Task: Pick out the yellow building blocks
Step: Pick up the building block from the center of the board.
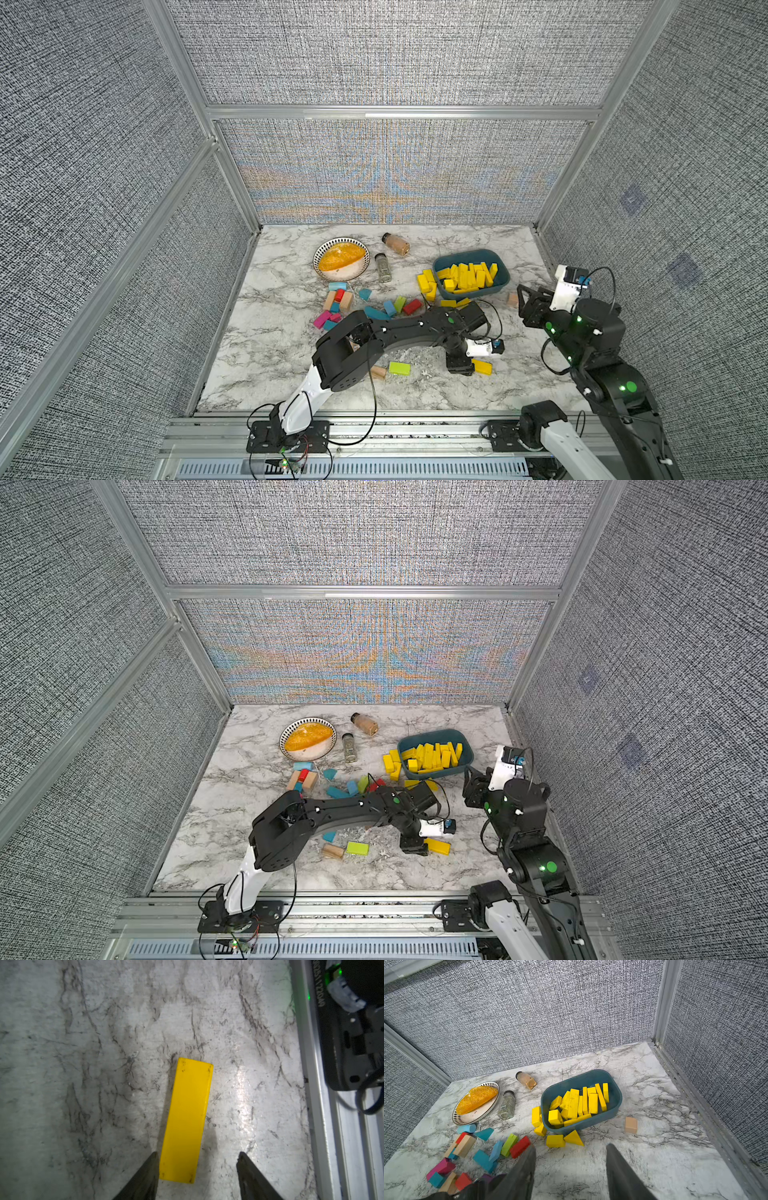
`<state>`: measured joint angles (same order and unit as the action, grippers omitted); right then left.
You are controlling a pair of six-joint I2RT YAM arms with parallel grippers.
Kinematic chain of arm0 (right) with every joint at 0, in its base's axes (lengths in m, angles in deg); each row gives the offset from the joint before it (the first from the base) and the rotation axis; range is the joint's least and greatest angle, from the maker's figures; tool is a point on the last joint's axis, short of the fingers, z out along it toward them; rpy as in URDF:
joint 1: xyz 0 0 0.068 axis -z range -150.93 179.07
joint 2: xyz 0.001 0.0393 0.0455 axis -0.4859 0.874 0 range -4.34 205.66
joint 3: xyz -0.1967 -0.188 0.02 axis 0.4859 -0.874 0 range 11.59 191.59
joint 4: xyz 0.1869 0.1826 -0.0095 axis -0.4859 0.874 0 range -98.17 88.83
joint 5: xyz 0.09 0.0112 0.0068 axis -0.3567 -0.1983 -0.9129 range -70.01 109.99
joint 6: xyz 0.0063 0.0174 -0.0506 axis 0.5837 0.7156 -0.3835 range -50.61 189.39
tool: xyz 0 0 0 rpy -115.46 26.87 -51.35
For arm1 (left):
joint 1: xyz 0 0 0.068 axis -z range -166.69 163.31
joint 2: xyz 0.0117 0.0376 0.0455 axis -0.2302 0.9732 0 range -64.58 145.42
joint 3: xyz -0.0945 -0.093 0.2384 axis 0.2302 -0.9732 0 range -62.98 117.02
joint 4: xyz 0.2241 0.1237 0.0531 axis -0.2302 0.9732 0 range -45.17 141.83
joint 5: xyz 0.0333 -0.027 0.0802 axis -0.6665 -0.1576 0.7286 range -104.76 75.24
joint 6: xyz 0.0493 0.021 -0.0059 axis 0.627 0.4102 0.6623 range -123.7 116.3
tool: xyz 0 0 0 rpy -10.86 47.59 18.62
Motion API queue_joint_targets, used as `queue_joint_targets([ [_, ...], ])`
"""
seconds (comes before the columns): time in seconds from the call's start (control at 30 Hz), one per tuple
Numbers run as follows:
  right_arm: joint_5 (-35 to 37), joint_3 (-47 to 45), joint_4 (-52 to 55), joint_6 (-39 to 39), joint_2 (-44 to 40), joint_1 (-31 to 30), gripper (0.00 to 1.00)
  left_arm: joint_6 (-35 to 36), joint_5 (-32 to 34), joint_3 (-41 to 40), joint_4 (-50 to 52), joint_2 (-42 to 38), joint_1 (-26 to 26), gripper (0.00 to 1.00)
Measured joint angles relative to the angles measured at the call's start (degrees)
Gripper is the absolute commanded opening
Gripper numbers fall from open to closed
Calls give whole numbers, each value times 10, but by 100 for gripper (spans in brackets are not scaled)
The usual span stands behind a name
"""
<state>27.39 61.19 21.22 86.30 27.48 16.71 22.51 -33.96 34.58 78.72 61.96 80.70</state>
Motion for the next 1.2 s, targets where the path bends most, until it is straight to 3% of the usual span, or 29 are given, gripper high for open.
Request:
queue_joint_targets([
  [0.53, 0, -1, 10, -4, -5, 0, 56, 63, 37, 123, 110, 85, 6, 47],
  [0.83, 9, -7, 12, -8, -19, 0, 56, 74, 60, 127, 113, 86, 8, 25],
  [1.0, 23, -27, -1, -1, -37, 0, 56, 65, 77, 79, 117, 38, 10, 21],
  [1.2, 60, -63, -30, 11, -43, 0, 56, 30, 93, -26, 78, -82, 7, 18],
])
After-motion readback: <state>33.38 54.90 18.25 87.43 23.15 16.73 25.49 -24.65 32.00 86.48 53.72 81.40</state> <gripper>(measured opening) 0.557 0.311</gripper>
